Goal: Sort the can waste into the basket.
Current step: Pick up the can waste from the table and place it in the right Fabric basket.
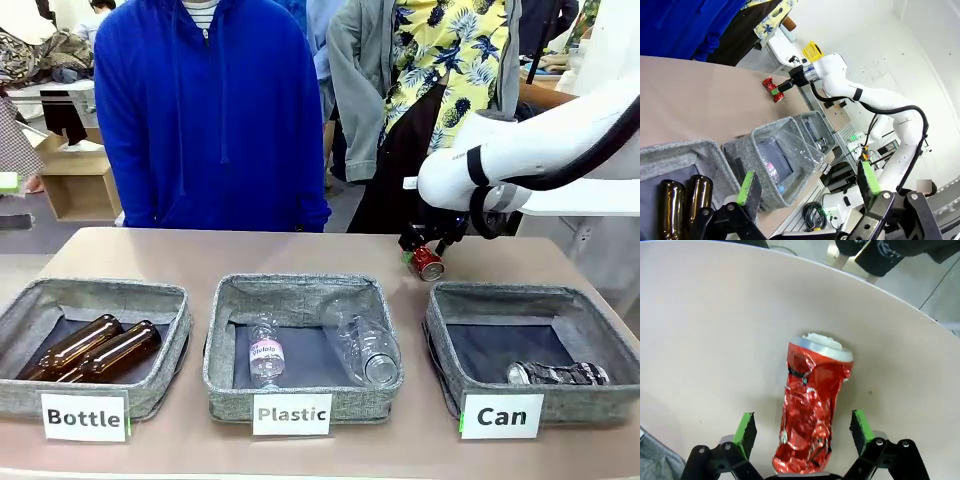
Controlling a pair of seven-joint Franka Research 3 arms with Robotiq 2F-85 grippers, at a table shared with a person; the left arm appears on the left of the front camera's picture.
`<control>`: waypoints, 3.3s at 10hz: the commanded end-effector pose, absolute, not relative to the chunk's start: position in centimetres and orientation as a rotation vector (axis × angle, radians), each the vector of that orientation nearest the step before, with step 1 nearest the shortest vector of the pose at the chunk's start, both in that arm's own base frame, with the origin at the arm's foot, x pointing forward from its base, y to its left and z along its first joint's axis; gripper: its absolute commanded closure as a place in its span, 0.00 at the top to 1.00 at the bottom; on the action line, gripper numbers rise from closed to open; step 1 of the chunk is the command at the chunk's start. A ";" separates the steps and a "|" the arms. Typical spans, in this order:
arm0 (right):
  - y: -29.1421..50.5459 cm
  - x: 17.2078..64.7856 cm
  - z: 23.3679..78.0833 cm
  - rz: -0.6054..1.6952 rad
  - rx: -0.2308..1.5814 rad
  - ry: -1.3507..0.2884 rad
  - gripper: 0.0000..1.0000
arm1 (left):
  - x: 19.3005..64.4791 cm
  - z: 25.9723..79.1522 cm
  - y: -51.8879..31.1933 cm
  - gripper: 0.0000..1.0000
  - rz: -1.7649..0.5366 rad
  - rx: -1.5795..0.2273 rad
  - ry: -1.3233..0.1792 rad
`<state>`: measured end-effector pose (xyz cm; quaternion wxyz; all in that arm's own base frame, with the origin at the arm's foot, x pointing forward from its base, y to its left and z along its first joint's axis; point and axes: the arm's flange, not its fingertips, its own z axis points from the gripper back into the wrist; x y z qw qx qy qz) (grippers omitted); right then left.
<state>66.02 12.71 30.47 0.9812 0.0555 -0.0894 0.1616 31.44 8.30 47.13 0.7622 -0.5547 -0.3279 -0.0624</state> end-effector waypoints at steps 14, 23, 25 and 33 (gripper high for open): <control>14.1 66.5 31.0 0.323 -0.046 -0.083 0.00 | 31.0 47.3 8.2 1.00 -0.138 -1.213 -0.710; 7.8 43.1 44.8 1.153 0.288 0.097 0.00 | 31.0 47.3 8.2 1.00 -0.138 -1.213 -0.710; 6.2 41.4 43.3 1.205 0.294 0.079 0.00 | 31.0 47.3 8.2 1.00 -0.138 -1.213 -0.710; 5.7 42.1 42.6 1.199 0.305 0.082 1.00 | 31.0 47.3 8.2 1.00 -0.138 -1.213 -0.710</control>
